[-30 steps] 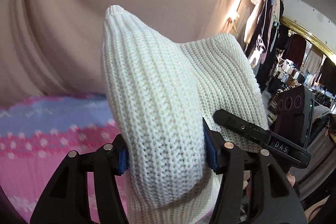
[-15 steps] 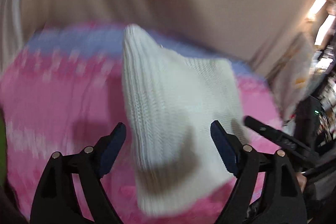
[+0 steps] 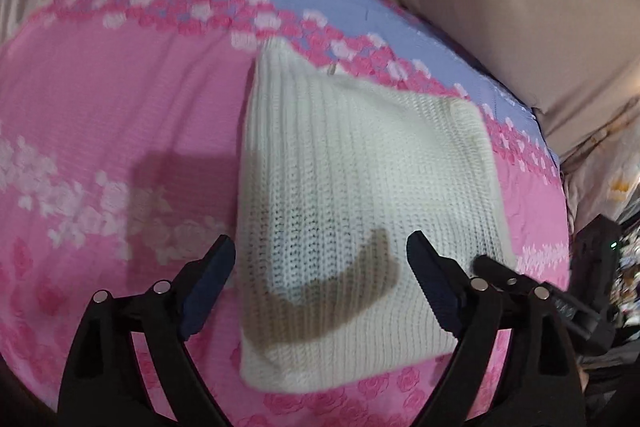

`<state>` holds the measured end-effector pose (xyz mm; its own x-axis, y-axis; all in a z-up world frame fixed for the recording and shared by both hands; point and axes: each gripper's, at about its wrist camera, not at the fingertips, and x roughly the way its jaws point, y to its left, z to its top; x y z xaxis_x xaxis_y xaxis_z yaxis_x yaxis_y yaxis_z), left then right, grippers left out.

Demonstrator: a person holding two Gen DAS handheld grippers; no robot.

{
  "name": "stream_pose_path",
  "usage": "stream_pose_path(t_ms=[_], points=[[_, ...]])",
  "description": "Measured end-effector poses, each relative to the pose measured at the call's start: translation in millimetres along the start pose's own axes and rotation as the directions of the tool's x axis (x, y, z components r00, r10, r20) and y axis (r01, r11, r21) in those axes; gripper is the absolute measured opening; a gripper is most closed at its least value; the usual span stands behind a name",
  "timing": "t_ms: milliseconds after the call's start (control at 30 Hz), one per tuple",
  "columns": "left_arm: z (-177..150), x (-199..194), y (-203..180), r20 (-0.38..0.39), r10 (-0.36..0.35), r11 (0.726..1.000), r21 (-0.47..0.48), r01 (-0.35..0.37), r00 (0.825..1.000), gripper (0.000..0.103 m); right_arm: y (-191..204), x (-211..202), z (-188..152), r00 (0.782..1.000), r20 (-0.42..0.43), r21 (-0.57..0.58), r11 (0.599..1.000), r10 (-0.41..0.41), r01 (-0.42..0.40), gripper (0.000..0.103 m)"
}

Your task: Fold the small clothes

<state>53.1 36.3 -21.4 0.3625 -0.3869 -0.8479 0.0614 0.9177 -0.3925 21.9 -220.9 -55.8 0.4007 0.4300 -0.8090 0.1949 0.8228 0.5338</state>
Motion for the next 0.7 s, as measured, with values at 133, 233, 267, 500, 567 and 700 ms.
stream_pose_path(t_ms=[133, 233, 267, 500, 567, 700], points=[[6, 14, -4, -0.015, 0.031, 0.998, 0.051, -0.03, 0.999, 0.046, -5, 36, 2, 0.996, -0.067, 0.059, 0.997, 0.062, -0.058, 0.051], [16, -15, -16, 0.019, -0.037, 0.996, 0.076, 0.035, 0.999, 0.024, 18, 12, 4, 0.998, 0.001, -0.007, 0.998, 0.064, -0.064, 0.037], [19, -29, -20, 0.042, -0.069, 0.994, 0.087, 0.065, 0.997, 0.019, 30, -6, 4, 0.996, 0.044, -0.05, 0.996, 0.08, -0.078, 0.035], [3, -21, -43, 0.03, 0.089, 0.975, 0.203, -0.093, 0.996, 0.032, 40, -32, -7, 0.995, 0.104, -0.17, 0.985, 0.011, 0.007, 0.031], [-10, -8, -26, -0.03, 0.106, 0.988, 0.118, -0.102, 0.994, 0.035, 13, 6, -20, 0.985, -0.004, -0.158, 0.973, -0.17, 0.167, 0.035], [-19, -16, 13, 0.019, 0.002, 0.994, -0.111, 0.0, 1.0, 0.072, -23, -9, -29, 0.999, 0.004, 0.033, 0.999, -0.035, 0.035, 0.063]])
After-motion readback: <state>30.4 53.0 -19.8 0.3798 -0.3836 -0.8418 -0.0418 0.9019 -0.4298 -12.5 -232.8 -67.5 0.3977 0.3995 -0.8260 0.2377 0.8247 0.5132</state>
